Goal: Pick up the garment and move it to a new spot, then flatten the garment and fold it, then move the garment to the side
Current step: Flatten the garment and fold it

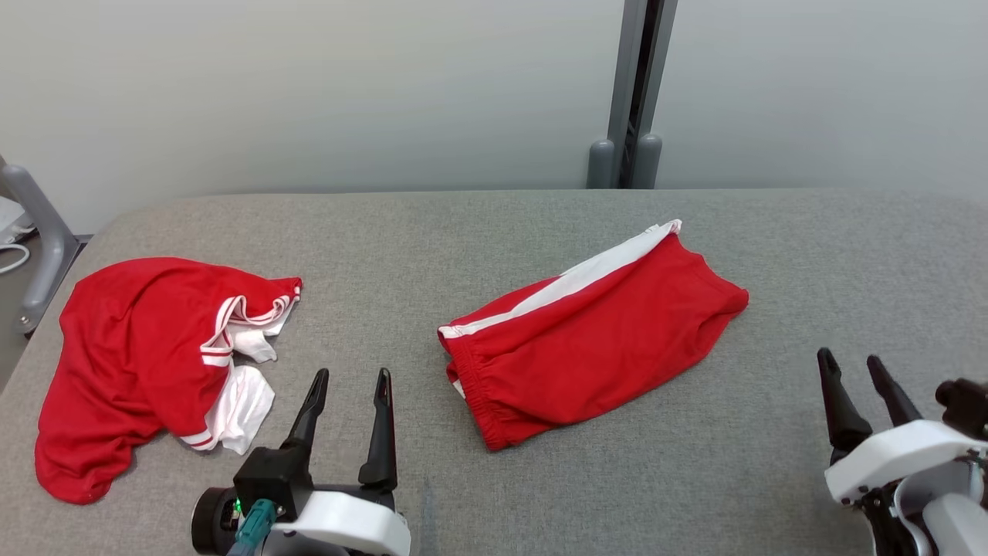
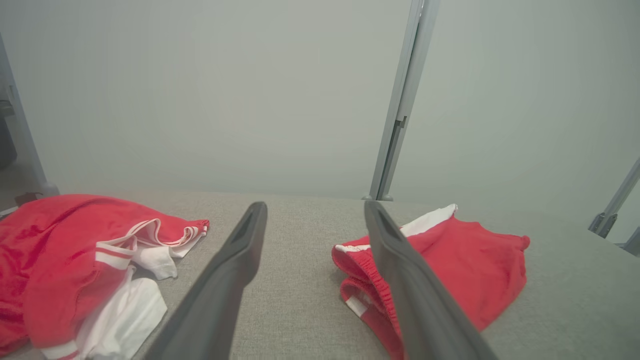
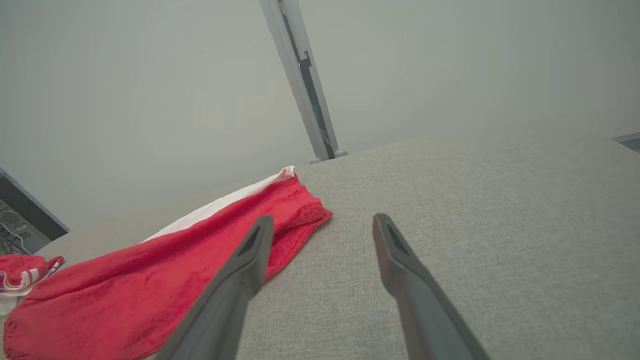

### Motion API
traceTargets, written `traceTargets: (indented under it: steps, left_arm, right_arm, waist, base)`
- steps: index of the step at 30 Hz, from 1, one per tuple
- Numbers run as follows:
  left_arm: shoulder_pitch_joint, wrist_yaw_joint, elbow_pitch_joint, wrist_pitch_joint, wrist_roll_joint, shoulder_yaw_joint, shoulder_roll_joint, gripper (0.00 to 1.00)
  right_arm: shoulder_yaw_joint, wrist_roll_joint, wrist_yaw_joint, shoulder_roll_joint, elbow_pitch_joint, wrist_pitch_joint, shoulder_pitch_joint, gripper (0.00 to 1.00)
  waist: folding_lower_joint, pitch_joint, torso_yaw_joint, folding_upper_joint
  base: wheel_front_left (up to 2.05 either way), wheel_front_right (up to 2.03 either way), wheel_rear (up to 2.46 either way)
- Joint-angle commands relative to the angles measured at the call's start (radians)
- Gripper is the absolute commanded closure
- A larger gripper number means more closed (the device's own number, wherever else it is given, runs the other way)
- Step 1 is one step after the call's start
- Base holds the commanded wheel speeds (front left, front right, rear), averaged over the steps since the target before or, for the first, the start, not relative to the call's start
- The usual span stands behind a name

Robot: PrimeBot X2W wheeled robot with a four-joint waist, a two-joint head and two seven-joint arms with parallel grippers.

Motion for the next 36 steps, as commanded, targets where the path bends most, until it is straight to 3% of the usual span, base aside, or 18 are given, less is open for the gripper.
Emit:
traceTargets:
  steps: [1,5,13,27,36]
  left_arm:
    - [0.01,-0.005,-0.005,-0.004,0.001,0.006,0.004,0.0]
    - [0.028,-0.011,0.002,-0.004,-0.024,0.018,0.004,0.0]
    - [0.02,-0.023,0.02,-0.004,-0.019,-0.006,0.004,0.0]
    - [-0.044,-0.038,0.004,-0.004,0.02,-0.022,0.004,0.0]
    - [-0.051,-0.039,-0.018,-0.004,0.016,-0.06,0.004,0.0]
  right_arm:
    - [-0.004,0.012,0.0,0.0,0.001,-0.005,0.013,0.0]
    - [0.028,0.107,0.0,0.028,0.016,-0.002,0.04,0.0]
    - [0.078,0.312,0.0,0.006,0.066,0.086,0.006,0.0]
    - [0.024,0.622,0.0,-0.05,0.237,0.313,-0.199,0.0]
    - [0.012,0.671,0.0,-0.072,0.438,0.431,-0.313,0.0]
  waist:
    - [0.0,-0.004,-0.003,0.0]
    - [0.0,-0.008,-0.009,0.0]
    - [0.0,0.005,0.014,0.0]
    - [0.0,0.115,0.184,0.0]
    - [0.0,0.167,0.271,0.0]
  base:
    - [0.0,0.0,0.0]
    - [0.0,0.0,0.0]
    - [0.0,0.0,0.0]
    - [0.0,0.0,0.0]
    - [0.0,0.0,0.0]
